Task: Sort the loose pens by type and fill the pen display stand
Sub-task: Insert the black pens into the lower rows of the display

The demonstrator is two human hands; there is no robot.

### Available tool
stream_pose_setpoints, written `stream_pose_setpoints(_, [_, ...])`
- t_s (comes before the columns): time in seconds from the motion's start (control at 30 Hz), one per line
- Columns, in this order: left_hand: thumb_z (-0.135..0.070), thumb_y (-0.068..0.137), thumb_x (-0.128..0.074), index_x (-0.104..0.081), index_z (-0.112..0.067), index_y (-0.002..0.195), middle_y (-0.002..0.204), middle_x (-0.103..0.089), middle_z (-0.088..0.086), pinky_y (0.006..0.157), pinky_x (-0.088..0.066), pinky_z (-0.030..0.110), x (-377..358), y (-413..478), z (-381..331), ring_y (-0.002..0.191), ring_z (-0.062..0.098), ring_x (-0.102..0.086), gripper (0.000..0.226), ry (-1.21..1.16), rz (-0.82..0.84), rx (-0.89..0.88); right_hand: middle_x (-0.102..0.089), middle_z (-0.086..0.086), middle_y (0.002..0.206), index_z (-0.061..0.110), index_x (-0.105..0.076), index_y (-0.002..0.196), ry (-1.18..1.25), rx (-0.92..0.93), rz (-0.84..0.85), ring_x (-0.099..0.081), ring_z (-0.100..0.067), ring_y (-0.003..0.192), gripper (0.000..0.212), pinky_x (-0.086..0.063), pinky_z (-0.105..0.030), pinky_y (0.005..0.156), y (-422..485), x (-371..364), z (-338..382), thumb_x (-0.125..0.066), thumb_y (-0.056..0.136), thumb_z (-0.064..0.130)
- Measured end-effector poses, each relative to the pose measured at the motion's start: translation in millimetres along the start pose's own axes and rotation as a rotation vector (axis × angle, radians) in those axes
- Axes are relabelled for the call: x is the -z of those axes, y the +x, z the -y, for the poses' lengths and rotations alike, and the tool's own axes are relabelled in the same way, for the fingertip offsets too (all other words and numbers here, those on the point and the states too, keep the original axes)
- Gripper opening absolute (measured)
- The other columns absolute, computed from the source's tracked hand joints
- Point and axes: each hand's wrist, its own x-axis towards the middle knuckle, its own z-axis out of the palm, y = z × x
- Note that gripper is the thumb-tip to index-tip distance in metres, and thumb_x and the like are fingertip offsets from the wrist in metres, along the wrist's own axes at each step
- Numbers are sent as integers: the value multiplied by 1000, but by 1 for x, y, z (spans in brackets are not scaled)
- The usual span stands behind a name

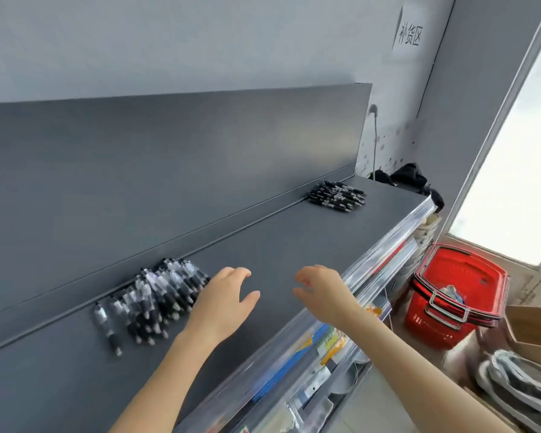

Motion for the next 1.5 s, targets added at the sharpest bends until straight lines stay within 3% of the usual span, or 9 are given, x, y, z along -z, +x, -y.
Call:
stream_pose_setpoints(0.17, [-39,95,-50,-48,-24,133,128,-50,-10,83,-39,24,-33,83,-30,112,9,-52,40,16,64,-10,-59,-7,116,13,-60,122,28,-57,-27,-58,-23,105,30,-42,-26,87,59,26,-59,-54,93,22])
stream_pose_setpoints(0.37, [-40,94,-52,-55,-25,123,116,-54,-12,80,-40,21,-71,152,-46,105,6,-52,33,-7,97,55,-64,-3,109,15,-66,111,123,-126,-55,-59,-19,102,25,-42,-23,86,119,40,-129,-57,89,22])
stream_pose_setpoints(0.6, [-40,94,-51,-57,-25,119,111,-54,-14,83,-45,25,-115,230,-75,100,7,-54,30,31,40,183,-64,-1,107,15,-65,112,161,-5,-13,-58,-16,95,25,-41,-20,79,207,58,-199,-55,90,21])
stream_pose_setpoints(0.8, [-35,92,-54,-60,-24,116,107,-57,-13,88,-49,29,-153,298,-124,95,5,-57,28,-43,4,327,-67,-6,97,8,-66,100,180,116,44,-61,-22,92,17,-49,-29,80,278,101,-257,-56,90,18])
stream_pose_setpoints(0.97, [-32,93,-53,-54,-20,125,110,-59,-6,89,-49,31,-177,352,-156,97,12,-58,35,-91,-57,441,-67,-14,91,1,-65,91,191,133,27,-61,-27,91,16,-51,-39,81,334,130,-303,-55,87,13])
stream_pose_setpoints(1.13, [-29,96,-48,-47,-12,129,101,-65,0,81,-52,35,-198,393,-167,90,18,-62,37,-127,-105,593,-67,-14,97,-2,-64,98,241,99,0,-59,-28,96,20,-48,-36,83,382,133,-326,-53,88,11])
stream_pose_setpoints(1.23, [-27,96,-47,-46,-10,110,97,-64,6,77,-51,39,-205,413,-170,87,24,-64,22,-123,-121,653,-66,-17,109,-5,-62,110,250,24,8,-57,-33,105,28,-45,-35,88,410,134,-334,-52,89,11])
stream_pose_setpoints(1.37, [-36,91,-53,-40,-9,95,82,-54,4,52,-38,33,-210,436,-178,65,21,-50,30,-80,-112,753,-59,-28,119,-13,-54,116,257,-58,64,-52,-39,115,38,-43,-45,97,435,133,-337,-54,87,12])
stream_pose_setpoints(1.5, [-37,78,-58,-38,-10,102,98,-57,7,49,-33,29,-210,456,-178,80,25,-57,41,-32,-55,848,-54,-28,124,-15,-50,120,254,-78,152,-50,-39,118,46,-41,-48,100,453,127,-335,-58,86,16])
